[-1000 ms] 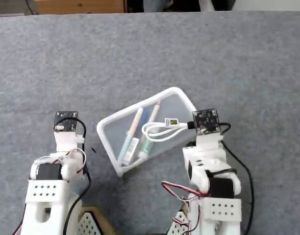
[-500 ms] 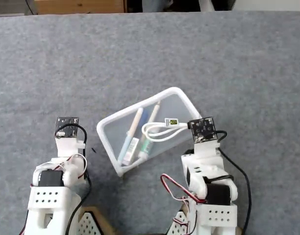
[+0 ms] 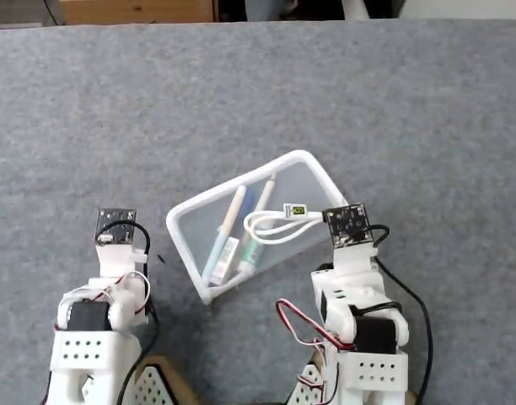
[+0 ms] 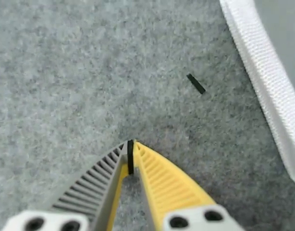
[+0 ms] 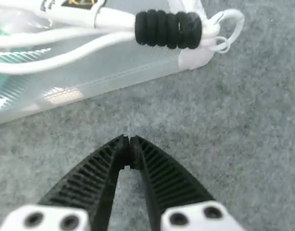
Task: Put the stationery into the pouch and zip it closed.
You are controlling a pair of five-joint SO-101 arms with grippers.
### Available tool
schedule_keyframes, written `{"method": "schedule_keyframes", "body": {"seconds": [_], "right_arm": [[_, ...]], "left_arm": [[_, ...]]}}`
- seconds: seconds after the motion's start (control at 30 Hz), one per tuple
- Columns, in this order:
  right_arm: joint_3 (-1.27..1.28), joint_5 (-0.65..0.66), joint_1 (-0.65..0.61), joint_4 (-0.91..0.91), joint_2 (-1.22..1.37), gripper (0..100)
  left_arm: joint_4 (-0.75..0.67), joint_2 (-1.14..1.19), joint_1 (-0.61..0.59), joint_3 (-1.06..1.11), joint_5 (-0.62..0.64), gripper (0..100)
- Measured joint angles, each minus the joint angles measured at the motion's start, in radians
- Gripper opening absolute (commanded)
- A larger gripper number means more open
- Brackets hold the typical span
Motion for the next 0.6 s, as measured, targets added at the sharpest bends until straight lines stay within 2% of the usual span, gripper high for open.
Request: {"method": "schedule_keyframes", "body": {"seconds": [0.6], "right_arm": [[0.0, 0.0, 0.0, 0.0, 0.0, 1.4]], "left_arm": [[0.114, -0.341, 0.002, 0.041, 0.002, 3]]}}
